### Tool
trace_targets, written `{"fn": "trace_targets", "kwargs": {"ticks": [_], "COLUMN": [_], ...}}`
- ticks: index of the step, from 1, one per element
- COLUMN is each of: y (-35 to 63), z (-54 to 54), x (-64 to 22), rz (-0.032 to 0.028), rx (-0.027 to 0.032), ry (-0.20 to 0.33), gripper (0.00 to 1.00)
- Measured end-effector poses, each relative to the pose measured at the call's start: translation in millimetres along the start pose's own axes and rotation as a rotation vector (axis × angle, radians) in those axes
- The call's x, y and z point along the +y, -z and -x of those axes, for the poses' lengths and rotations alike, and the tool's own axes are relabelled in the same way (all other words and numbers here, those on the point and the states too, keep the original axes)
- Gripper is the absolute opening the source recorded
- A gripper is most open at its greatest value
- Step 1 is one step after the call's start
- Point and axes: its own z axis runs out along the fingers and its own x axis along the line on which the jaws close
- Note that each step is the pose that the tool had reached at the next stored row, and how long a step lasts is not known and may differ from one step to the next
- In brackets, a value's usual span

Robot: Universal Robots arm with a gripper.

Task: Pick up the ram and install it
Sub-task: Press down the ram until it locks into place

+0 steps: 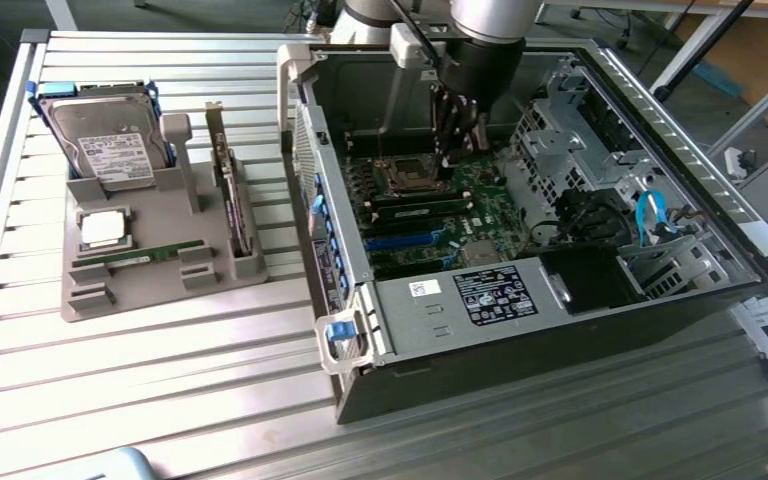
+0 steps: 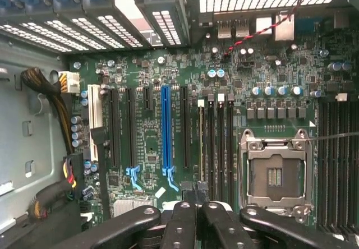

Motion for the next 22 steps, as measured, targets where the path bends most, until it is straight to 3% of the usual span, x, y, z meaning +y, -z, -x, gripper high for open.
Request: {"fn": "trace_targets", "kwargs": {"ticks": [11,22], "y": [-0.1,-0.2], "z": [0.5,1.2], "x": [-16.9,-41.8], "rz": [-0.0001,-0.0001], "rx": [0.0004,0.004], "ry": [0.0,0.0], "gripper": [0.11,0.11]}}
